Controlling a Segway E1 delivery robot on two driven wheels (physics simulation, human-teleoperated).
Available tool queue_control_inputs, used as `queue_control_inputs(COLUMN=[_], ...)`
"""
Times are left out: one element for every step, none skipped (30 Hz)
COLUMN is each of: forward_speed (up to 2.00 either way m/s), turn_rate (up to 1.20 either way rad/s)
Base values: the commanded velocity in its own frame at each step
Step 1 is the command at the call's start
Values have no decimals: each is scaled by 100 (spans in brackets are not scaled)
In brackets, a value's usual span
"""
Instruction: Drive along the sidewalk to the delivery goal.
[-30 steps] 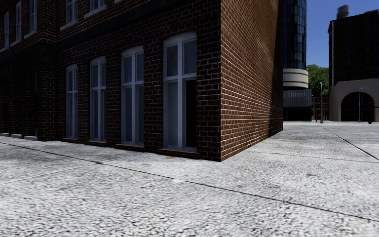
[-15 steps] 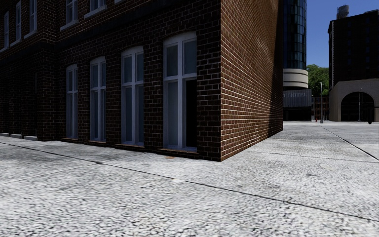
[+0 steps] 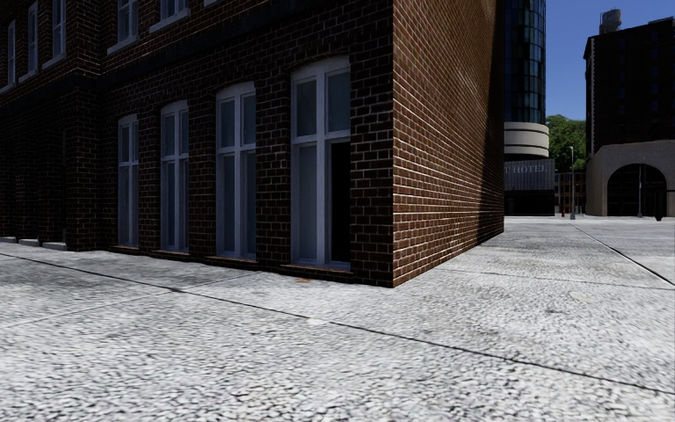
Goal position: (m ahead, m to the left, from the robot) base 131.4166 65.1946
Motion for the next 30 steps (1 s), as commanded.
queue_control_inputs(forward_speed=[0,0,0,0,0,0,0,0,0,0,0,0,0,0,0,0,0,0,0,0,0,0,0,0,0,0,0,0,0,0], turn_rate=[-39,-58,-58,-67,-69,-69,-69,-69,-70,-70,-70,-70,-70,-70,-70,-70,-70,-70,-70,-65,-55,-55,-49,-44,-42,-42,-33,-27,-16,-16])
